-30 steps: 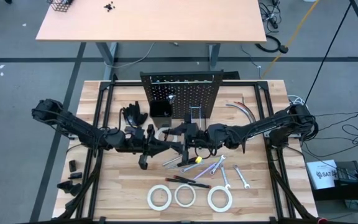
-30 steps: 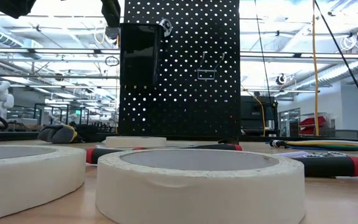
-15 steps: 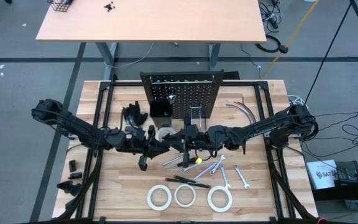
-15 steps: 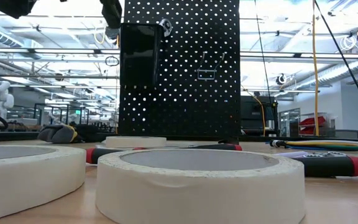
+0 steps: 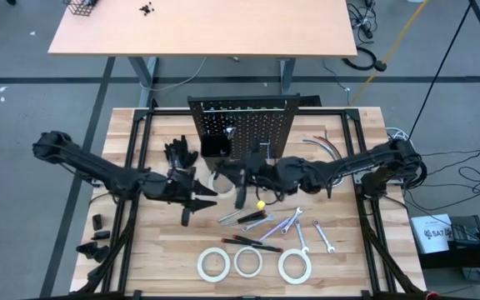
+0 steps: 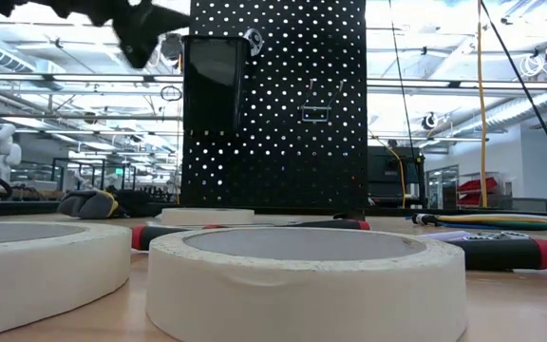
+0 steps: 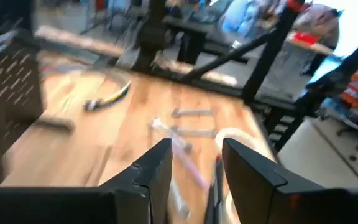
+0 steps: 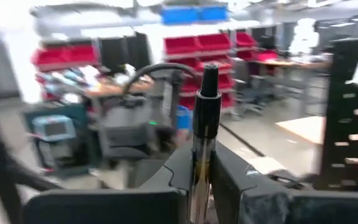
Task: Hang tools onto peg board
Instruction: Put the black pen into the black bin on the peg board, then put the purple pen into the black bin on the peg board
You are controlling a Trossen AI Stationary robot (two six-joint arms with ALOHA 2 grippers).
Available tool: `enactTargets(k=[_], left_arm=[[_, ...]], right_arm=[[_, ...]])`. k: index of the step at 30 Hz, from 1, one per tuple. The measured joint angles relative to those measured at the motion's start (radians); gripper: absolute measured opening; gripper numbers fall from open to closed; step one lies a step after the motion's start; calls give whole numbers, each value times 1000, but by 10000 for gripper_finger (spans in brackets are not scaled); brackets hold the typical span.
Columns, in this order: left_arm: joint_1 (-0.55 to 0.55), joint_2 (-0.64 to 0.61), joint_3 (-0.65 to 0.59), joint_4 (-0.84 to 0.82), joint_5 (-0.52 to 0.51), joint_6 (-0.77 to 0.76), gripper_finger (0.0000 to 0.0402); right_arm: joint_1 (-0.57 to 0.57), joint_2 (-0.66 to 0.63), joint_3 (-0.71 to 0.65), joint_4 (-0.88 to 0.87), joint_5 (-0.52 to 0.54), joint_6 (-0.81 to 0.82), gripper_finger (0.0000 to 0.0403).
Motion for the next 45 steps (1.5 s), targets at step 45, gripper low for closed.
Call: enactTargets(k=[45], left_arm=[[-2,-138,-2,-259,-41,31,146]], right_arm=[[-95,103,61,-213,273,14,155]])
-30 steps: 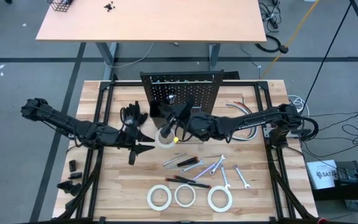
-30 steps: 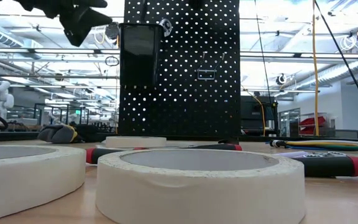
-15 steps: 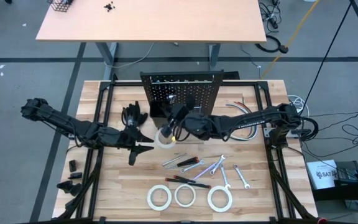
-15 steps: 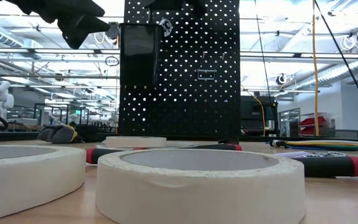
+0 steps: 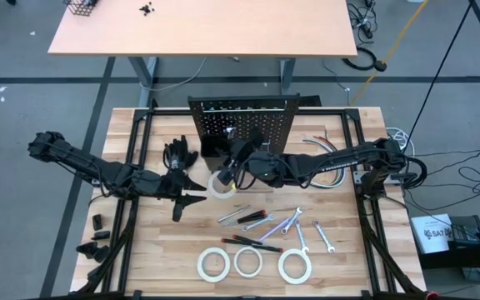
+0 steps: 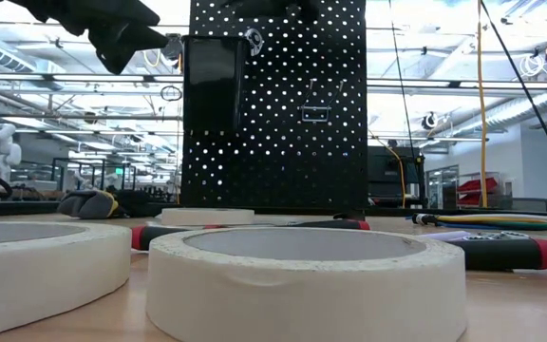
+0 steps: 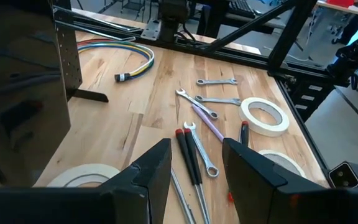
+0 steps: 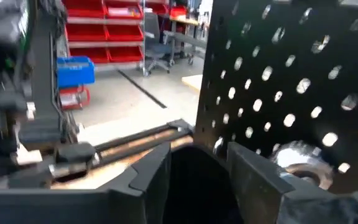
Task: Hang tools onto peg board
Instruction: Put the purple pen into the black bin on the peg board
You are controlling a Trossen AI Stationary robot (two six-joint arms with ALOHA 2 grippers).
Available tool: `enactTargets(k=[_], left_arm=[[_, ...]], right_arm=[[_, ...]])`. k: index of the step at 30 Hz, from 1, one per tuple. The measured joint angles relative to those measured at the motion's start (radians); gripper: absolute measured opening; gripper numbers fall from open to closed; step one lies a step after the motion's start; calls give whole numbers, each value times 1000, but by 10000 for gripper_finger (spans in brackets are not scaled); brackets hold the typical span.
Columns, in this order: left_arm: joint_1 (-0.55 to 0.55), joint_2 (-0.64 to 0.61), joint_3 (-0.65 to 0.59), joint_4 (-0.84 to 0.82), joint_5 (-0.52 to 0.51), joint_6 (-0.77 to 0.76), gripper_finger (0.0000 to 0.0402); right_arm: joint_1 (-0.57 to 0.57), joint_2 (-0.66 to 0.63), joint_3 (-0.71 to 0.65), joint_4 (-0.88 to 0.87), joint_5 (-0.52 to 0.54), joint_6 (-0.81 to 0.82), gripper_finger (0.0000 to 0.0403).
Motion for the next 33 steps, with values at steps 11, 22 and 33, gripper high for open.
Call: enactTargets(k=[11,22,33], left_arm=[[0,0,0,-8,0,-3,146],[0,19,0,11,39,-3,146],[-5,133,0,60,223,-2,146]], right_arm=[[37,-110,0,-119,-103,28,153],[123,-191,0,-516,-459,314,151],[261,-182,0,-829,-578,559,151]])
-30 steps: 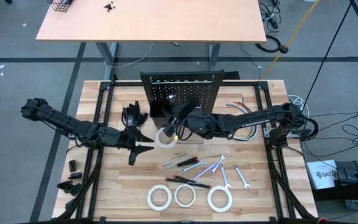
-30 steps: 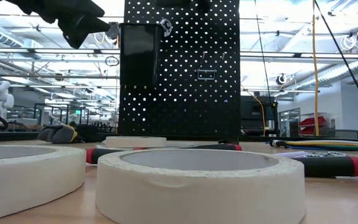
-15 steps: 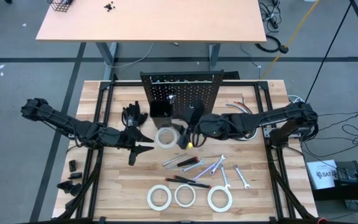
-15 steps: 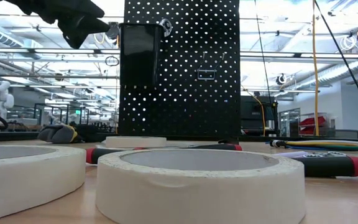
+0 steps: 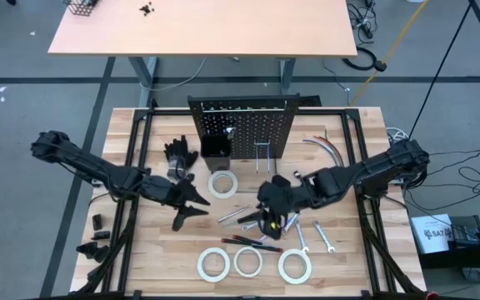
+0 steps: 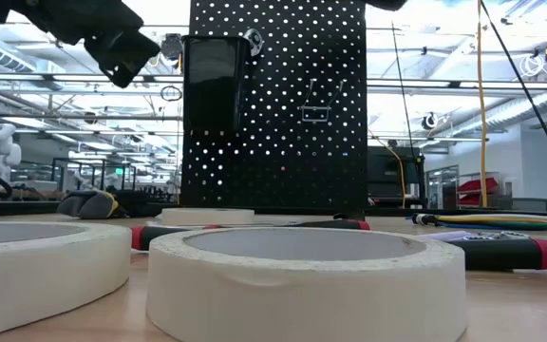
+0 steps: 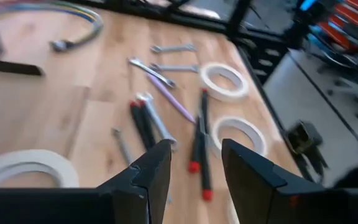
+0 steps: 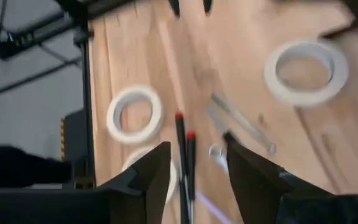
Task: Hang tools onto peg board
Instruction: Put the purple pen into the black bin on the peg board
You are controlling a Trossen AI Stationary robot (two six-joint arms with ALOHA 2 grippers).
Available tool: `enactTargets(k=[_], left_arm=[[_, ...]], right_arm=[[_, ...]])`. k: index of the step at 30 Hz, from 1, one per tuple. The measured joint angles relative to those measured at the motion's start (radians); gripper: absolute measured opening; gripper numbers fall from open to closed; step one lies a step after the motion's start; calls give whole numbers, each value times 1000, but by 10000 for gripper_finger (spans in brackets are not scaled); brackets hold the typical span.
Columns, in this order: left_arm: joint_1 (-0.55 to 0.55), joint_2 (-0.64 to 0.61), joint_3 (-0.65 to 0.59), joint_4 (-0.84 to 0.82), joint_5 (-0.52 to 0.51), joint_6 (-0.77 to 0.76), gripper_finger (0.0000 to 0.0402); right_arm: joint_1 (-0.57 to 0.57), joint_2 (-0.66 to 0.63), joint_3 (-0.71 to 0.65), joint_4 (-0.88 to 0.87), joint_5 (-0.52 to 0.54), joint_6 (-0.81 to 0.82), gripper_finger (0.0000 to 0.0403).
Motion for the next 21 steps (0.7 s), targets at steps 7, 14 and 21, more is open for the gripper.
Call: enactTargets(k=[7,14,21], left_arm=[[-45,75,0,44,-3,1,146],[-110,151,0,197,-105,2,146],[-187,200,46,186,-216,-25,141]], right_arm=[[101,2,-32,-44,51,45,151],[152,1,-92,-31,59,130,151],[167,0,-188,41,48,120,151]])
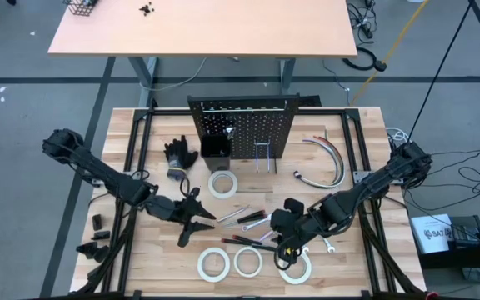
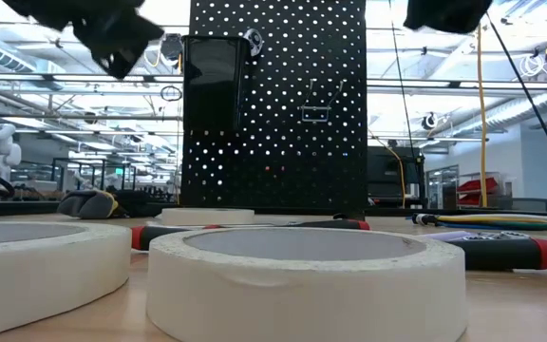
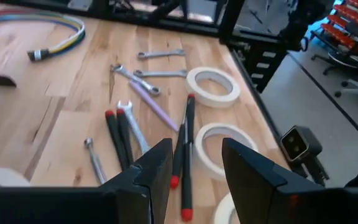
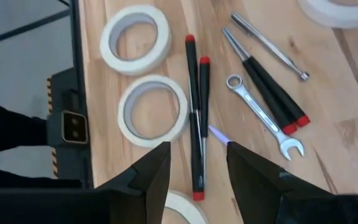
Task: Hang tools onto peg board
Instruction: Put the purple pen into the black bin on the peg board
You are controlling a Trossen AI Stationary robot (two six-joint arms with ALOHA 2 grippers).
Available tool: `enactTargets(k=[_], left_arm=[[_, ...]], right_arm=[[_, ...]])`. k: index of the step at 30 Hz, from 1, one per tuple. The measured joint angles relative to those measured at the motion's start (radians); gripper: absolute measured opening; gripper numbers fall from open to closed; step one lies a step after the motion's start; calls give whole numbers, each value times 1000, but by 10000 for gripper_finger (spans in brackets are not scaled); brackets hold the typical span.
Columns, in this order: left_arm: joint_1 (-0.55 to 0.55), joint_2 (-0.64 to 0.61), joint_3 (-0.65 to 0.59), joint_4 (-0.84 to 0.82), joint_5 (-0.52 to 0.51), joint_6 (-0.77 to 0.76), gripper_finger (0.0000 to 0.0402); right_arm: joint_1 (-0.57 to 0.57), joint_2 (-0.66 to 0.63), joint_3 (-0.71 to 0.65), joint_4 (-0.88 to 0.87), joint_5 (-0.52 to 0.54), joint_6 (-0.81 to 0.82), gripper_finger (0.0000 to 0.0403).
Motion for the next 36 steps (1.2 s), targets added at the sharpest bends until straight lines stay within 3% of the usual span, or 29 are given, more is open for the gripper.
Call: enactTargets(k=[6,14,18,22,28,33,36], left_arm=[[-62,35,117,-226,-110,1,141],[-69,36,122,-260,-112,-116,141],[-59,35,124,-372,-107,-237,141],[-56,35,122,-443,-108,-245,141],[-56,35,78,-411,-111,-185,141],[-56,35,69,-384,-111,-185,141],[-55,35,69,-354,-111,-175,140]], right_arm=[[-16,1,-29,13,10,-40,151],[-44,2,-43,118,15,-205,151],[-41,5,-44,113,5,-307,151],[-35,17,-44,113,5,-316,151],[-25,99,-44,112,-1,-366,151],[-20,154,-44,113,-127,-265,151],[-14,169,-44,112,-152,-218,151]])
